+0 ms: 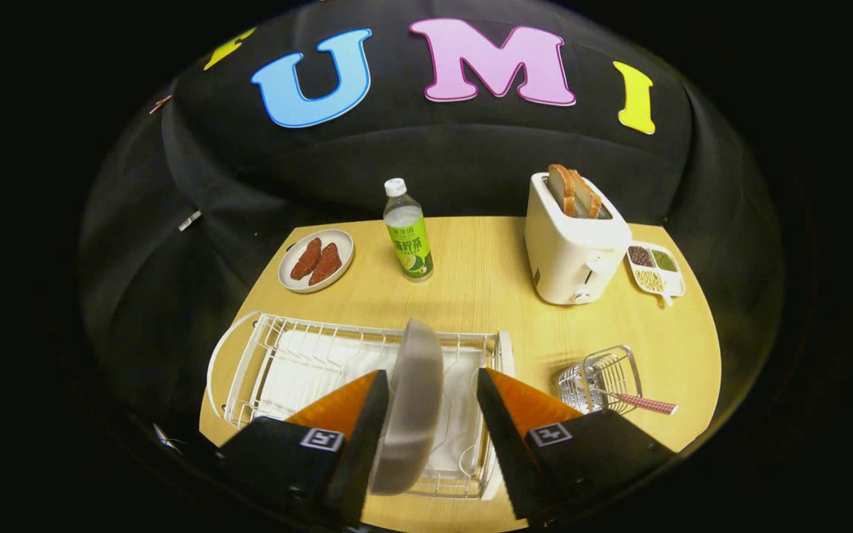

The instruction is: Take the plate from the dish rack, then take the spoon from the basket and place it into the plate.

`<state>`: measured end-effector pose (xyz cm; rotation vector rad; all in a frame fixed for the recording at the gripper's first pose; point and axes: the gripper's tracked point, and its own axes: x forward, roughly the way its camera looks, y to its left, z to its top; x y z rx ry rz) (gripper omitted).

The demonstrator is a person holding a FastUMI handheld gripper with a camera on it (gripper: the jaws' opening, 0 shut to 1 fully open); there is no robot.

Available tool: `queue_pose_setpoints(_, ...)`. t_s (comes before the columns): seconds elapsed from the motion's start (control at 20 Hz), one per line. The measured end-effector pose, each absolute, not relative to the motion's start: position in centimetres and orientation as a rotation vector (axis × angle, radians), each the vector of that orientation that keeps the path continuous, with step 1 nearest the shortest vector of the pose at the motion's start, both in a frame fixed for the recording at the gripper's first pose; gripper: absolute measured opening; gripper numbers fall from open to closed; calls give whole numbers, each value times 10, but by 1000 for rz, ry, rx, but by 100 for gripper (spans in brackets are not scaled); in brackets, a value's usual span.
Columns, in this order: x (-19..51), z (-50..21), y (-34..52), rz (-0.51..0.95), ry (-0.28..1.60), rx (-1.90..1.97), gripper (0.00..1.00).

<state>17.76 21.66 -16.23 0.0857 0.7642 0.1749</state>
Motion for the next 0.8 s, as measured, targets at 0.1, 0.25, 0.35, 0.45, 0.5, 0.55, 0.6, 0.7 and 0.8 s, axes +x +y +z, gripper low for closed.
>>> queue_pose_setpoints(0.1, 173, -174, 218, 161, 837, 114, 57)
queue_pose_setpoints(0.25, 172, -178, 223, 142, 865, 142, 43)
queue_pose_setpoints(0.35, 171, -179, 224, 111, 866, 135, 40)
queue_pose_setpoints(0.45, 171, -177, 225, 84, 852, 116, 35)
queue_pose_setpoints(0.5, 172, -174, 228, 76, 841, 100, 34)
queue_pose_setpoints(0.55, 172, -170, 230, 63, 827, 85, 34)
queue_pose_setpoints(0.6, 172, -165, 230, 46, 809, 67, 34)
queue_pose_setpoints(0.7, 173, -156, 232, 16, 774, 35, 33)
queue_pose_setpoints(0.8, 172, -150, 232, 1, 756, 10, 33)
